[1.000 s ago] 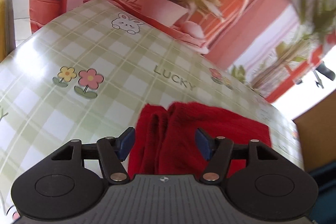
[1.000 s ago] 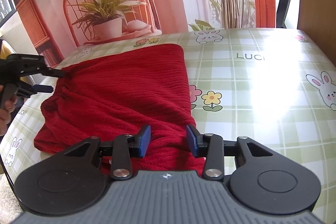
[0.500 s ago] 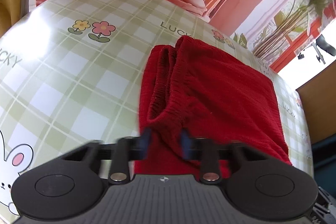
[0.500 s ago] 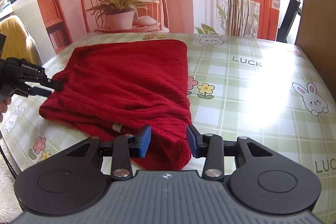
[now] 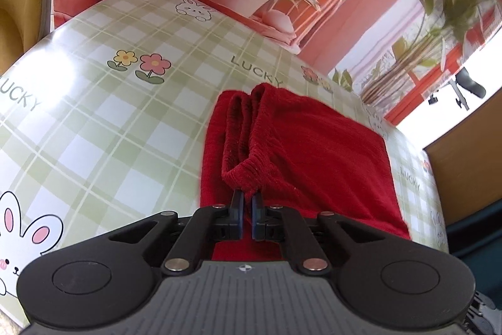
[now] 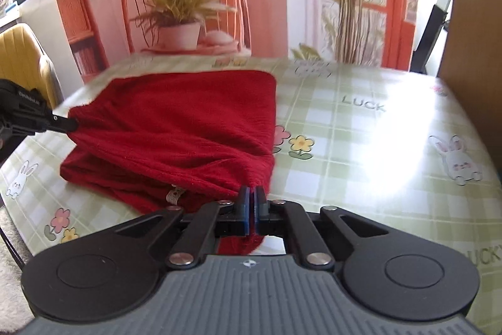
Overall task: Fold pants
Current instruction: 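Pinch the folded pants edge with the left gripper while the right gripper pinches it too, then open and re-pinch the folded edge with both grippers to square it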
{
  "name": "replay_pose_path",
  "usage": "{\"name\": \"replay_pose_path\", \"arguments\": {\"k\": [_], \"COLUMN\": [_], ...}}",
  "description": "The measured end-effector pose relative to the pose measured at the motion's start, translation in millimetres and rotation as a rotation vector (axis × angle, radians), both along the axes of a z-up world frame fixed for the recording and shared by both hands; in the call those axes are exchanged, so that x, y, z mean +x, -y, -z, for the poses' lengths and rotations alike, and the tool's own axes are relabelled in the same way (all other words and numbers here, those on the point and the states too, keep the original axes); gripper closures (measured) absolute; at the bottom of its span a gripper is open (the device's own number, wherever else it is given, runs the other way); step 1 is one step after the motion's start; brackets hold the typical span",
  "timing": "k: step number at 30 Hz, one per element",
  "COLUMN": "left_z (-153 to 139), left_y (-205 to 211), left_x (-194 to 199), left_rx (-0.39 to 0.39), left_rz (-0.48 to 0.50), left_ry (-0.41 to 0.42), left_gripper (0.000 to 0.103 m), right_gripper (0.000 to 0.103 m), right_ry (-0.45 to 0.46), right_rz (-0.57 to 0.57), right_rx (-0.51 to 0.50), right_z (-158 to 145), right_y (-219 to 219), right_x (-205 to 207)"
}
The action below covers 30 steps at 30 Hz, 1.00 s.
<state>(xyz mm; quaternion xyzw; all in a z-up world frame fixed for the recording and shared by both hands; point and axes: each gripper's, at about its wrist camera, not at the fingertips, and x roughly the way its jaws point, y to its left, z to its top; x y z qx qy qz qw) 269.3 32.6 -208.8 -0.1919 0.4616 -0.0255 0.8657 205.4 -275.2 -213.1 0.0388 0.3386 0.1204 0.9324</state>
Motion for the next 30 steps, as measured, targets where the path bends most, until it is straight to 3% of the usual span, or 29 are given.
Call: {"name": "replay_pose_path", "arguments": {"k": [6,9,13,14,15,17,19,21,24,27,30], "left_z": [36,33,31,29,27,19,7,-5,-18,-20,-9], "left_y": [-2,-1,-5,-5,-6,-6,-7,-5,9,22,30], "left_x": [-7,-6,-3,-3,-3,-3,-2,3,21,45,72], "left_rx": [0.011,0.029,0.02,0.021,0.027,0.064,0.086,0.085,0.107,0.074,0.022], "left_rz": [-0.018,-0.01,-0.007,-0.007,-0.011,-0.043,-0.055,-0.032,0.037,0.097,0.134], "left_ry": [-0.068,-0.056,-0.059,-0.058,-0.053,-0.029,0.019,0.059,0.107,0.136,0.111], "left_gripper": [0.097,0.097,0.092,0.084,0.069,0.048,0.049,0.062,0.068,0.08,0.082], "right_gripper": [0.101,0.1,0.097,0.096,0.096,0.089,0.087,0.087,0.087,0.086,0.086], "right_ry": [-0.134,-0.165,-0.205,-0.193,-0.175,-0.139,-0.102,-0.078,-0.052,-0.048,-0.067], "right_rz": [-0.01,0.005,-0.004,0.003,0.011,0.033,0.05,0.05,0.033,0.025,0.024], "right_rx": [0.042,0.085,0.042,0.036,0.041,0.055,0.072,0.085,0.058,0.065,0.072], "right_z": [32,35,26,22,17,8,1,-2,0,6,16], "right_y": [-2,3,7,9,12,17,18,14,-3,-13,-16], "right_x": [-9,-6,0,-1,0,3,7,15,30,43,53]}}
